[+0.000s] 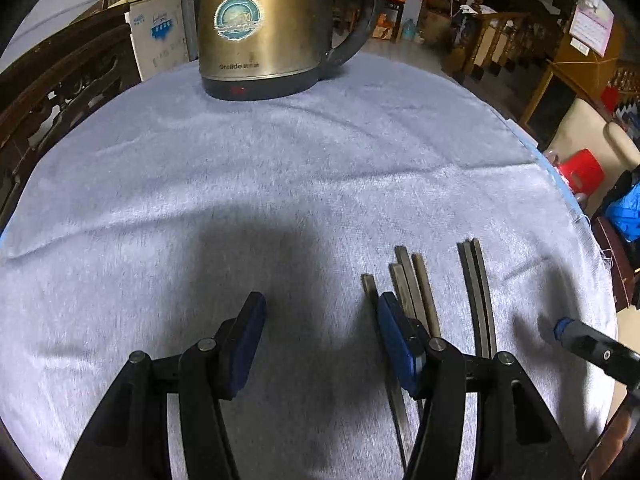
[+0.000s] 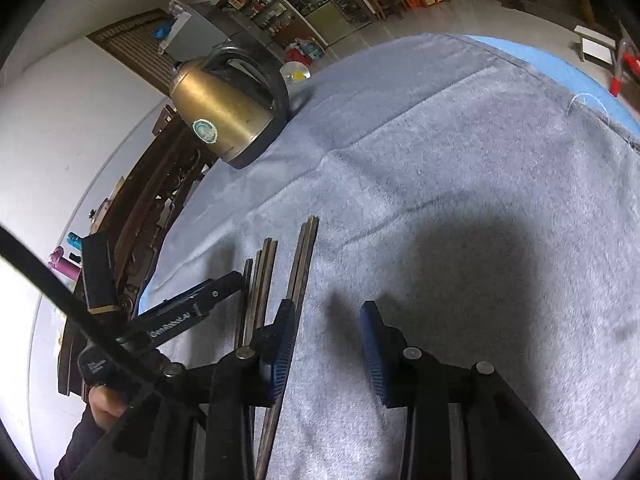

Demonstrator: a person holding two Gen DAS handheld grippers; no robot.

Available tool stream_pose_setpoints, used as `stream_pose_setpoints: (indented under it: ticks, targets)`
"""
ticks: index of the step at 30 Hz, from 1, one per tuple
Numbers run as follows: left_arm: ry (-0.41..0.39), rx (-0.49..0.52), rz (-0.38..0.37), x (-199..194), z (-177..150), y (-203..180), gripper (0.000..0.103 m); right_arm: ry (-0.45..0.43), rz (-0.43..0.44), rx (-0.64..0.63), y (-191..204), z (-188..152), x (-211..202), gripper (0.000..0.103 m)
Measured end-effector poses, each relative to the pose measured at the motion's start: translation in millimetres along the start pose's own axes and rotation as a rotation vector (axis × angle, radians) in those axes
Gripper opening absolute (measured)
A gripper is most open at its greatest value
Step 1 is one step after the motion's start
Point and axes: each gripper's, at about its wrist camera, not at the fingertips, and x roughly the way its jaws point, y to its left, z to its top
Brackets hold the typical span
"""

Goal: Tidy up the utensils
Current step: 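Grasp chopsticks with the right tool while the left tool grasps chopsticks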

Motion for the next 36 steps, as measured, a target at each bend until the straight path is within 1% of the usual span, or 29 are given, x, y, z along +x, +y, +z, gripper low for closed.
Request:
stream_pose_setpoints:
  ticks: [3,6,7,9,12,14,17,19,20,21,22,24,25,27,29,31,32,33,34,35,36]
  targets:
    - [0.005,0.019,0.001,2,2,-1,0.06,0.006,-0.005,-0.005,2,9,4,0.037]
    - [0.007,0.05,-0.004,3,4,-6,0.051,0.011,-0.019,-0.026,11,20,14,0.037]
    - [0.009,0.055,-0.004,3,4,-8,0.048,0.018,-0.045,-0.037,16,25,20,0.037]
    - [0.035,0.049,-0.036,4,4,-11,0.048,0.044,-0.093,-0.05,24,32,34,0.037]
    - [0.021,0.107,-0.002,4,0,-20,0.048,0.073,-0.166,-0.07,35,40,54,0.037]
    - [0.014,0.129,0.007,3,-3,-20,0.048,0.093,-0.189,-0.081,40,42,63,0.037]
    - [0.022,0.119,0.014,1,-5,-14,0.048,0.101,-0.259,-0.157,54,43,72,0.038]
    - [0.02,0.137,0.028,0,-8,-12,0.047,0.116,-0.321,-0.233,65,40,76,0.038]
    - [0.022,0.141,0.032,-1,-9,-11,0.047,0.125,-0.343,-0.276,68,38,79,0.034]
    - [0.027,0.139,0.03,-1,-10,-10,0.047,0.132,-0.37,-0.332,73,34,80,0.033]
    - [0.034,0.138,0.029,-2,-11,-8,0.047,0.146,-0.379,-0.356,75,32,79,0.03]
    - [0.055,0.14,0.03,-4,-13,-2,0.047,0.182,-0.38,-0.333,69,31,72,0.021]
    - [0.07,0.133,0.028,-6,-13,2,0.047,0.199,-0.396,-0.327,64,31,69,0.016]
    - [0.094,0.111,0.018,-8,-13,8,0.047,0.211,-0.405,-0.322,56,30,62,0.015]
    - [0.121,0.049,0.004,-10,-9,19,0.047,0.226,-0.393,-0.291,45,33,55,0.016]
    - [0.125,0.003,-0.014,-12,-5,27,0.047,0.224,-0.319,-0.206,33,41,48,0.017]
    - [0.135,-0.013,-0.01,-13,-4,31,0.047,0.217,-0.302,-0.173,31,43,44,0.02]
    - [0.146,-0.024,-0.002,-12,-4,33,0.047,0.211,-0.306,-0.127,27,47,41,0.024]
    - [0.164,-0.042,0.0,-9,-4,37,0.047,0.22,-0.312,-0.097,24,50,41,0.037]
    - [0.171,-0.06,-0.006,-8,-3,39,0.047,0.232,-0.306,-0.068,22,52,43,0.042]
    - [0.172,-0.069,-0.005,-7,-2,40,0.047,0.231,-0.296,-0.052,22,52,45,0.042]
